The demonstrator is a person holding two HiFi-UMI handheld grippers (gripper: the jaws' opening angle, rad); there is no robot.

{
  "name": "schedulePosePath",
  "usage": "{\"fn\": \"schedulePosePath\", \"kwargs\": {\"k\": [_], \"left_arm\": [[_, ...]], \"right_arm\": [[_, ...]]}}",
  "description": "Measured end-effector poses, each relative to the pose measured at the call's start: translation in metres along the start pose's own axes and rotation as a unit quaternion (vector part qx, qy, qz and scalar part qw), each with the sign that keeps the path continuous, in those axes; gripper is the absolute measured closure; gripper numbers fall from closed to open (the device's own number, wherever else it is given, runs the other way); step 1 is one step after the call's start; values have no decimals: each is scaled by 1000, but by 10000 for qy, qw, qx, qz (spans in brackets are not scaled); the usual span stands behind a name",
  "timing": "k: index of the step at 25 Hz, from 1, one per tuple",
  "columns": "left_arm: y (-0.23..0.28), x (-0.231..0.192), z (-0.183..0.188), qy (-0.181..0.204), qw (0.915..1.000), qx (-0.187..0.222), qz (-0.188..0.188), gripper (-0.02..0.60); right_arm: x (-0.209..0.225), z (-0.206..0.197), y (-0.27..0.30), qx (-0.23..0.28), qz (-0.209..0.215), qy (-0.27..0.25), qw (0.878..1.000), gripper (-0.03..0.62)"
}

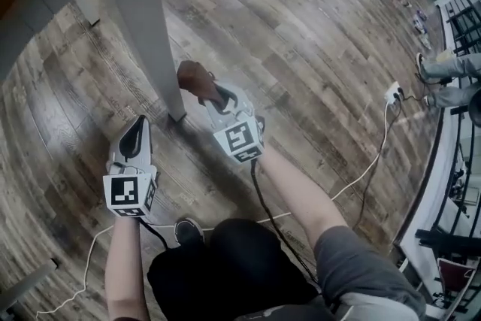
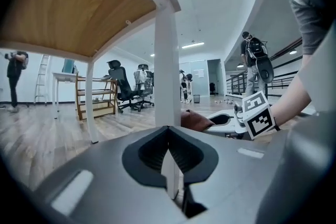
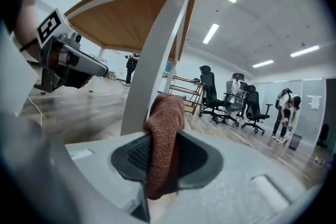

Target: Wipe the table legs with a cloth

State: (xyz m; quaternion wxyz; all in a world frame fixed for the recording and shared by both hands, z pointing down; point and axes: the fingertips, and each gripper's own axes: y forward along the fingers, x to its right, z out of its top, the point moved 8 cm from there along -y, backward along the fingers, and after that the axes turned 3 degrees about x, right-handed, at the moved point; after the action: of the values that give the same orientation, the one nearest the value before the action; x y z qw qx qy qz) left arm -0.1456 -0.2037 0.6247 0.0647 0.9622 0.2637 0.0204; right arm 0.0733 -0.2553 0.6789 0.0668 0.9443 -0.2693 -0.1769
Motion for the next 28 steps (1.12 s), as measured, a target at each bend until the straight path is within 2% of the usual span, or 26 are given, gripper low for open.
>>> {"fn": "schedulePosePath", "kwargs": {"k": [5, 8, 15, 19, 25, 28], "left_arm": [[-22, 14, 72, 236, 9996, -10, -130, 563], [-34, 22, 113, 206, 9996, 89, -158, 561], [-68, 46, 195, 101, 9997, 100, -184, 562], [-85, 68, 251, 146, 9992, 291, -219, 563], [-120, 99, 328, -20, 9992, 392, 24, 562], [-147, 123, 353, -127, 9992, 352, 116, 561]], "right_arm": [[1, 69, -45, 86, -202, 505, 9985, 502], [7, 111, -66, 146, -234, 633, 9976, 502], [19, 205, -112, 200, -68, 678, 9975, 502], [28, 259, -142, 339, 60, 589, 9977, 502], [37, 328, -205, 366, 304, 832, 9954, 502], [37, 355, -246, 270, 469, 942, 9941, 502]]}}
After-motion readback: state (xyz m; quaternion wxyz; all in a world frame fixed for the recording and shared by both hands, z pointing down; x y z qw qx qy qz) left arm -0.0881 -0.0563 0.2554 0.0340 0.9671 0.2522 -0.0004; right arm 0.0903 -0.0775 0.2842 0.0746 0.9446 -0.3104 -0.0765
